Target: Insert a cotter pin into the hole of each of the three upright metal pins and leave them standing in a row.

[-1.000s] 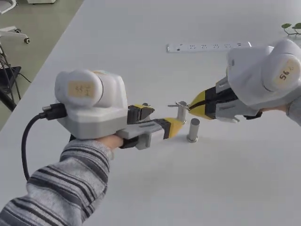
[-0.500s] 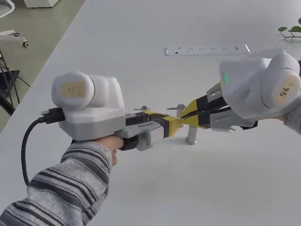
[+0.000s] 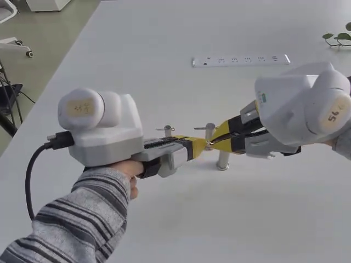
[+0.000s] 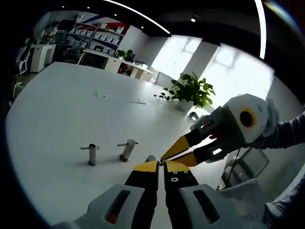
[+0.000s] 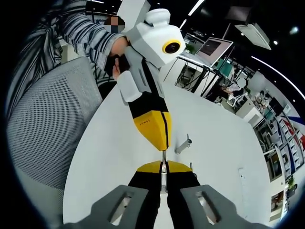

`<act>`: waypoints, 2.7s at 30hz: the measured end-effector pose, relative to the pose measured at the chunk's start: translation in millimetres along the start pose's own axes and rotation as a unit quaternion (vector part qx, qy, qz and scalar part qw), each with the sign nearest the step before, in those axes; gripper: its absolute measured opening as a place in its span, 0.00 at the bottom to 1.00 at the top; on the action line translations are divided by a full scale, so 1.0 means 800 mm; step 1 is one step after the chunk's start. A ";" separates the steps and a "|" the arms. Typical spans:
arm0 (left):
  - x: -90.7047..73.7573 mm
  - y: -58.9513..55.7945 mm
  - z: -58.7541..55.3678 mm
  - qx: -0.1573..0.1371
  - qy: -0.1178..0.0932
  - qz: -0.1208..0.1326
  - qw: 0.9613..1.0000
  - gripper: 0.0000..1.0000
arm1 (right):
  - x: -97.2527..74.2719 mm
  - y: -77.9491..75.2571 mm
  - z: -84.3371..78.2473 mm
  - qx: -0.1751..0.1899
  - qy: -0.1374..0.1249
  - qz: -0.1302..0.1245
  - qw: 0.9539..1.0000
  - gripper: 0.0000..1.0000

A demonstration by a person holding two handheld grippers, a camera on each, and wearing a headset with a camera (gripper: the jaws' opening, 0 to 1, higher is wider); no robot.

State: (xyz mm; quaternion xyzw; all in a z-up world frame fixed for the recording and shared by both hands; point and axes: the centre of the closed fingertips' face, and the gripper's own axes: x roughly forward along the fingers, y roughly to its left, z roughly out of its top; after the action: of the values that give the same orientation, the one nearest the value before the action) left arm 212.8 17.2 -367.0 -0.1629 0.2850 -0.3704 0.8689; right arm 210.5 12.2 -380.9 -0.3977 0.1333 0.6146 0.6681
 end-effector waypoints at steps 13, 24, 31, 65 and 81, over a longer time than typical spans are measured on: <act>0.003 0.001 -0.002 -0.019 -0.002 -0.004 1.000 0.00 | 0.000 0.002 0.005 -0.008 0.000 -0.002 1.000 0.00; 0.003 -0.001 -0.006 0.027 0.005 -0.014 1.000 0.00 | 0.003 0.007 -0.002 0.083 -0.005 0.012 0.996 0.00; -0.001 -0.003 -0.011 0.093 0.015 -0.025 0.995 0.00 | -0.003 0.012 -0.007 0.199 -0.037 0.030 0.979 0.08; -0.026 -0.045 -0.032 0.149 -0.006 -0.148 0.978 0.00 | -0.017 0.068 0.018 0.359 -0.147 0.149 0.910 0.01; -0.021 -0.045 -0.041 0.147 0.005 -0.146 0.978 0.00 | -0.020 0.071 0.009 0.231 -0.099 0.137 0.958 0.00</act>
State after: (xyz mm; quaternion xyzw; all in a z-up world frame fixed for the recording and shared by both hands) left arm 163.7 2.9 -368.5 -0.0709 0.2047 -0.5317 0.8188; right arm 152.3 1.5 -386.7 -0.1472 0.2582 0.6893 0.6607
